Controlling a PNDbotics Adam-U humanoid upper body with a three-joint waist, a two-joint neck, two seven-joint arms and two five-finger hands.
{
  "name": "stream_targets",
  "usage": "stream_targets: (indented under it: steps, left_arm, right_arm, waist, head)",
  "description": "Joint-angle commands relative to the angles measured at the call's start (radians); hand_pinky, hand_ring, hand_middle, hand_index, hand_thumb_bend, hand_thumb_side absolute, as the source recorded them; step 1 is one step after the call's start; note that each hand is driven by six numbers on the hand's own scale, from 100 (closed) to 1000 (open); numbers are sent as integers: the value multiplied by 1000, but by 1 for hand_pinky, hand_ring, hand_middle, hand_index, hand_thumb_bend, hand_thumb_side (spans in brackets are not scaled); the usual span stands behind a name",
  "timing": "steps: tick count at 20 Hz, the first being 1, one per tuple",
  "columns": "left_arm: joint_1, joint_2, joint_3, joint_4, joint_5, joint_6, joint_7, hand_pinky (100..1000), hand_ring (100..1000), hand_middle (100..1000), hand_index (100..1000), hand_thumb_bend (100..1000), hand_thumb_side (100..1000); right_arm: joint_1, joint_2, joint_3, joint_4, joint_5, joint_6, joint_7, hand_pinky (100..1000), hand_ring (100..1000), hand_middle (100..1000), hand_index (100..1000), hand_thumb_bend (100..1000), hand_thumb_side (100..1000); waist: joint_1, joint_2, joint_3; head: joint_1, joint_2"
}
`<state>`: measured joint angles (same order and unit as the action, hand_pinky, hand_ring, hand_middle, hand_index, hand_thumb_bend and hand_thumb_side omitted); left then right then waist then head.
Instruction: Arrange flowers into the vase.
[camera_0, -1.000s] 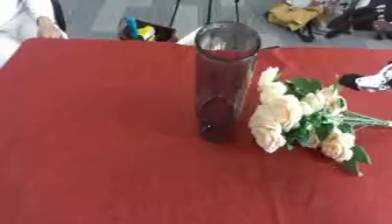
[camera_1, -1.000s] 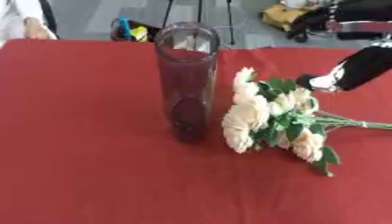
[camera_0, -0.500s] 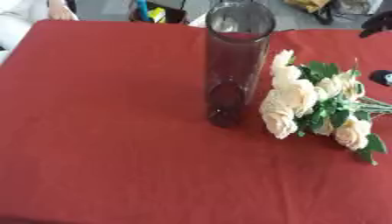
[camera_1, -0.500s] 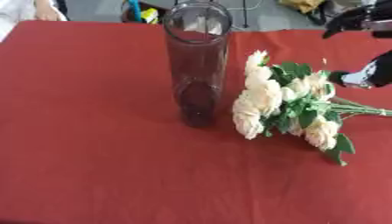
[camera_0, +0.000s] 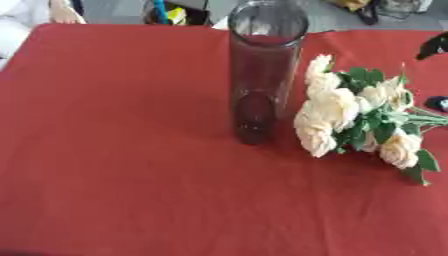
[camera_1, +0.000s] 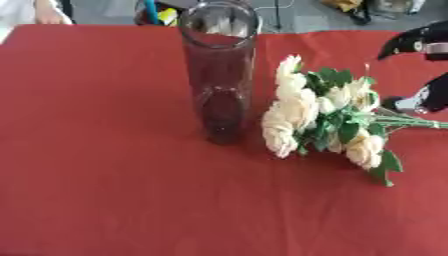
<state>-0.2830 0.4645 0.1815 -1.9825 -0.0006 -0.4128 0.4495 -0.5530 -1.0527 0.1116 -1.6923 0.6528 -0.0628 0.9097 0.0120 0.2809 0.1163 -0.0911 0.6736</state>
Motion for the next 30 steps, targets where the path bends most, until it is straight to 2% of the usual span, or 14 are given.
stream_targets:
  steps: [1,5,10,17,22,30]
  left_arm:
    - [-13,21,1,-18,-5,0,0,729,878,888,979,100,1000]
    - [-15,21,0,-18,-4,0,-3,728,878,888,978,100,1000]
    - [-14,20,-1,-18,-4,0,-5,728,877,888,978,100,1000]
    - [-14,18,0,-18,-4,0,-7,728,877,885,977,100,994]
    - [-17,17,-2,-18,-3,0,-9,727,877,883,977,100,995]
    - [-14,17,1,-18,-5,0,-7,727,876,880,974,100,993]
  right_arm:
    - [-2,-36,-22,7,-3,9,-3,950,937,1000,1000,324,600]
    - [7,-36,-18,11,-15,12,-3,955,933,1000,1000,327,596]
    - [7,-34,-6,21,-19,11,-3,981,999,1000,1000,304,575]
    - [-1,-23,23,95,1,9,-3,998,1000,1000,1000,254,510]
    - [-8,-16,40,137,39,1,-3,998,1000,1000,1000,224,501]
    - [-20,-1,21,216,57,0,-12,998,1000,1000,1000,234,495]
  waist:
    - [0,-16,0]
    - [3,-18,0]
    - [6,-20,4]
    - [9,-18,14]
    - [8,-14,17]
    - [12,-10,21]
  head:
    - [-49,-24]
    - [-61,-32]
    - [-54,-38]
    - [-49,-42]
    - [-49,-44]
    - [-55,-43]
